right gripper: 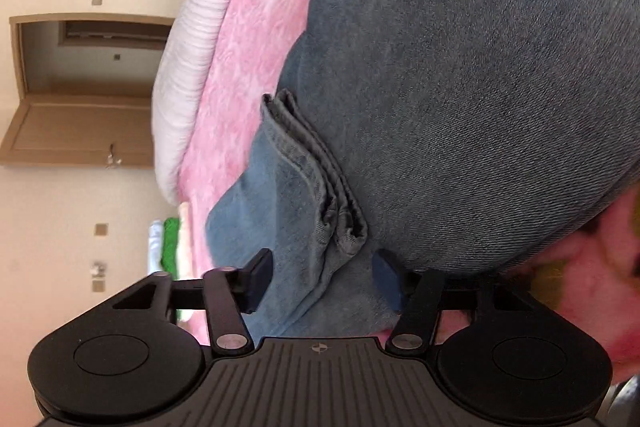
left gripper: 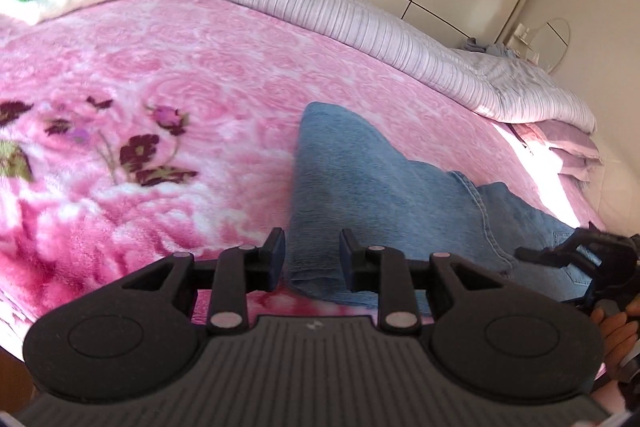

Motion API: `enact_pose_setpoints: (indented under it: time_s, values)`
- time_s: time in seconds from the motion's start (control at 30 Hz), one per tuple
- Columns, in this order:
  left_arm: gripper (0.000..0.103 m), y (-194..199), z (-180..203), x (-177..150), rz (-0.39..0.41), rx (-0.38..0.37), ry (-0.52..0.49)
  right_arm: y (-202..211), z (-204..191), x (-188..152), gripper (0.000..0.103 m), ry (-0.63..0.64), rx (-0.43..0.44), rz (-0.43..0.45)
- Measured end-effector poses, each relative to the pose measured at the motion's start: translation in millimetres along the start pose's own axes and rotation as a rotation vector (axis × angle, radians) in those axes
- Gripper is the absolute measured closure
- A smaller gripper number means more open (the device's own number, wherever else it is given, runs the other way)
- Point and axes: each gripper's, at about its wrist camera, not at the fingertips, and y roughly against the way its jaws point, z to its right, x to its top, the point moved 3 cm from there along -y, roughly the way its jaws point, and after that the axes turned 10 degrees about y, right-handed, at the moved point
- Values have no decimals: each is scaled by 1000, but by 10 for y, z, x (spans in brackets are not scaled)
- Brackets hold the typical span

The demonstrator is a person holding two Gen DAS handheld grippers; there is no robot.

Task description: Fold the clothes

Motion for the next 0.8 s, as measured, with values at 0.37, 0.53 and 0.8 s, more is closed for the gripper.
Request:
enact_pose_setpoints:
  time_s: [0.37,0.53,0.8]
  values:
    - [80,-29,32,79,12,-13,-7,-10,-508,-68,89,465,-165,191]
    - [80,31,172,171,39,-42,-27,503,-861,-231,90,794,-201,464]
    - [80,-157,368,53,-29,-62,-50,1025,619,198,87,245,-312,408]
